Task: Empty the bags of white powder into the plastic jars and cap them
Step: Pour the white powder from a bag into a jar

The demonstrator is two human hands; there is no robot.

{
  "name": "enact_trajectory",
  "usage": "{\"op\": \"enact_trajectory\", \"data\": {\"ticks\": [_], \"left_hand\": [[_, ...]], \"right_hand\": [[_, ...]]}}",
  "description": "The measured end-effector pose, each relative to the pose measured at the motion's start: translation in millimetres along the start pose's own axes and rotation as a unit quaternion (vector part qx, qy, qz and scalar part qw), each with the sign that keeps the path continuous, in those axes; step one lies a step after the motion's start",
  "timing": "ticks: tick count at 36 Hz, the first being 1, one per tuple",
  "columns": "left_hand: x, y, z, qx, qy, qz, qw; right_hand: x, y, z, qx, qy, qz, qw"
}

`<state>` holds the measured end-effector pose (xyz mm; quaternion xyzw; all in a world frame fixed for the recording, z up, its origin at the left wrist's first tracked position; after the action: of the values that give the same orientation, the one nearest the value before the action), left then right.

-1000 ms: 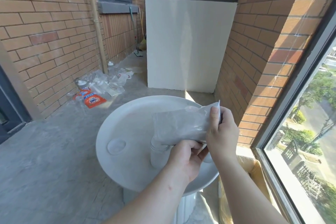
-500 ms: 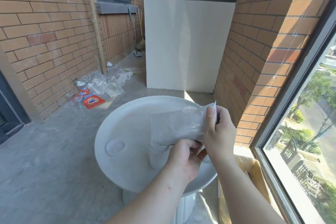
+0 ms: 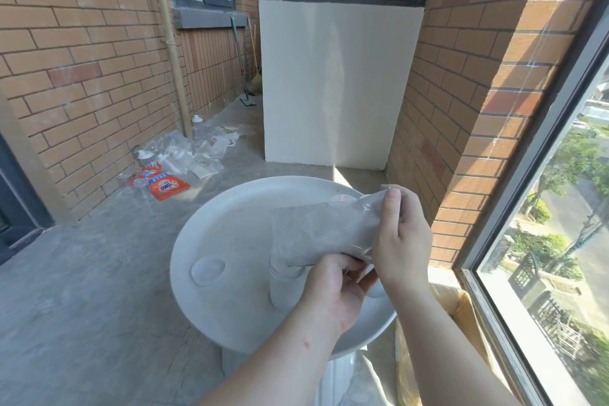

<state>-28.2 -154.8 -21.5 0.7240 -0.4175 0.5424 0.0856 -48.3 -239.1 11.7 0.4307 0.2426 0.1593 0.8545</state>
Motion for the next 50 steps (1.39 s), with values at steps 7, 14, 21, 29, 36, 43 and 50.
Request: {"op": "enact_trajectory", "data": {"ticks": [7,14,21,29,36,43,50], "left_hand": [[-0.1,-0.6,0.4,0.003,0.004,-0.002,1.000],[0.4,0.1,-1.5,0.002,0.004,-0.007,1.000],[-0.4,0.0,1.1,0.001,0.006,-0.012,1.000],[-2.0,-0.8,1.2,0.001,0.008,-0.011,1.000],[-2.4,-0.8,1.5,0.007,-0.014,-0.021,1.000],[-2.4,-1.8,1.6,0.011,-0.026,-0.030,0.999],[-6.8,-2.2,4.7,0.014,-0.038,-0.042,0.998]], "right_hand": [[0.1,-1.1,3.3,0.004,-0.001,-0.013,1.000],[-2.3,3.6,3.3,-0.007,-0.012,-0.017,1.000],[-4.0,5.5,4.0,0.001,-0.011,-0.012,1.000],[-4.9,-0.2,4.7,-0.010,0.002,-0.032,0.999],[-6.4,8.7,5.4,-0.022,-0.006,-0.016,1.000],[-7.0,16.6,5.8,-0.041,-0.013,-0.006,0.999],[-5.7,19.5,4.8,-0.045,-0.011,0.000,0.999]]}}
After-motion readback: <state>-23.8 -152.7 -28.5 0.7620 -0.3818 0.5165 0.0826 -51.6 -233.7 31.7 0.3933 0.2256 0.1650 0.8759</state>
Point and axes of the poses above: each hand's wrist, its own z-axis towards the middle knuckle, its own x-axis out of the palm, y = z × x, the point moved 1 cm from there along z, towards the middle knuckle, and after that the axes turned 8 degrees about -z, right-handed, at the moved point
